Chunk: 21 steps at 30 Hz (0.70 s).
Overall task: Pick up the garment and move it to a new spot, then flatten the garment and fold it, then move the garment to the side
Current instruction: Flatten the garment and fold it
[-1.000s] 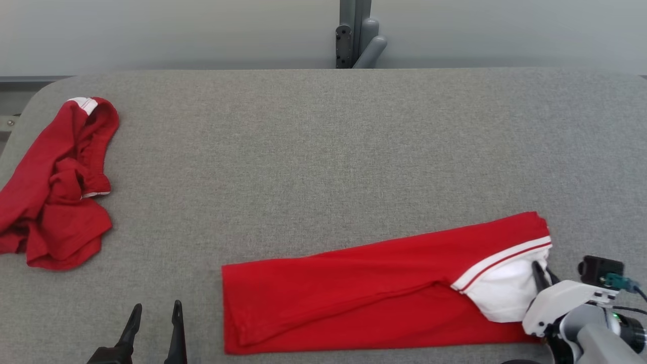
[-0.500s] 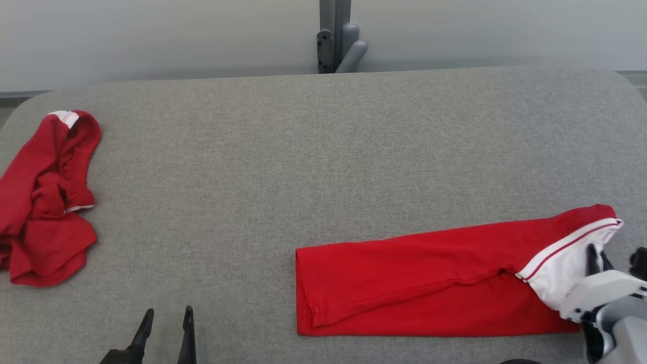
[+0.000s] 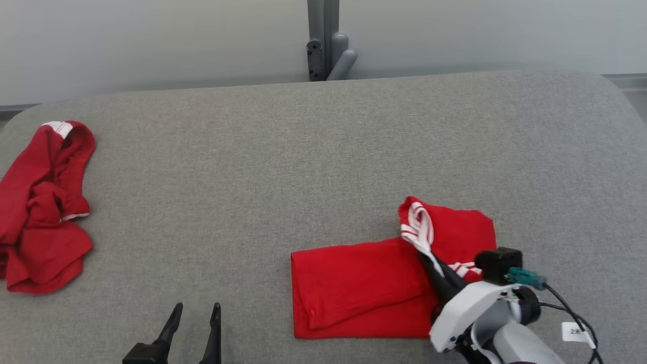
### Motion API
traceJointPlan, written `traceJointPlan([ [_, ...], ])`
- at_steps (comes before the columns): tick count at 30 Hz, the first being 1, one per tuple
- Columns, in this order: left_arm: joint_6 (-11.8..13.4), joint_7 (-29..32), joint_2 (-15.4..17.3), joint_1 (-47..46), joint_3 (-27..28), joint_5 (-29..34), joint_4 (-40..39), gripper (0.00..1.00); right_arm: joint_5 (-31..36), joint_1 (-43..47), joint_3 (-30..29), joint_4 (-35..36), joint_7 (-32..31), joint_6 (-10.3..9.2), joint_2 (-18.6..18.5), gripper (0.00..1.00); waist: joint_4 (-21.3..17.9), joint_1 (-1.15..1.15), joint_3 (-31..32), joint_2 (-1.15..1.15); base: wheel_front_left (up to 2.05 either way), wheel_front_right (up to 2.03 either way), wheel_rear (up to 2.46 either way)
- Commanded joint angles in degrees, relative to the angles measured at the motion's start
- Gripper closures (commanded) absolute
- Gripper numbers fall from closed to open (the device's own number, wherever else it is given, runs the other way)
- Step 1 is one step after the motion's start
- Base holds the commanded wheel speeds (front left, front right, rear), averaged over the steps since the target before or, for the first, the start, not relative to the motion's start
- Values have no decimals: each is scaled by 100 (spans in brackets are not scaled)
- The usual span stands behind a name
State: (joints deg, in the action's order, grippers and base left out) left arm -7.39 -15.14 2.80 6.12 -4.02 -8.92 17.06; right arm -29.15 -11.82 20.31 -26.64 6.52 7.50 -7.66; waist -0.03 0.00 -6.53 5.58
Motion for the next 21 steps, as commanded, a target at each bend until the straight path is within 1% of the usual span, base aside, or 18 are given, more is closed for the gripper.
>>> traceJointPlan([
  [1, -13, 2, 19, -97, -16, -46, 10, 0, -132, 61, 263, 163, -78, -3, 25, 100, 215, 0, -90, 0, 0, 0, 0],
  [4, -15, 2, 17, -124, -77, -48, 19, 0, -281, -63, 788, 300, -196, -2, 66, 100, 461, 0, -133, 0, 0, 0, 0],
  [6, -15, 2, 18, -145, -113, -37, 27, 0, -365, -162, 1045, 267, -222, -2, 106, 100, 630, 0, -162, 0, 0, 0, 0],
  [10, -16, 2, 18, -145, -133, -24, 38, 0, -416, -369, 1482, 32, -176, -2, 196, 100, 903, 0, -192, 0, 0, 0, 0],
  [14, -17, 2, 17, -111, -111, -37, 62, 0, -405, -605, 1721, -343, -13, -2, 282, 100, 1048, 0, -203, 0, 0, 0, 0],
  [15, -16, 2, 17, -109, -110, -42, 64, 0, -400, -647, 1744, -448, 49, -2, 298, 38, 1064, 0, -205, 0, 0, 0, 0],
  [16, -16, 2, 17, -107, -110, -51, 64, 0, -438, -684, 1760, -518, 142, -2, 328, 0, 1075, 0, -204, 0, 0, 0, 0],
  [19, -14, 2, 18, -83, -55, -66, 47, 0, -547, -786, 1745, -644, 442, -2, 387, 0, 1030, 0, -195, 0, 0, 0, 0],
  [21, -6, 2, 18, -77, -34, -69, 40, 0, -575, -820, 1710, -659, 532, -2, 388, 0, 988, 0, -189, 0, 0, 0, 0],
])
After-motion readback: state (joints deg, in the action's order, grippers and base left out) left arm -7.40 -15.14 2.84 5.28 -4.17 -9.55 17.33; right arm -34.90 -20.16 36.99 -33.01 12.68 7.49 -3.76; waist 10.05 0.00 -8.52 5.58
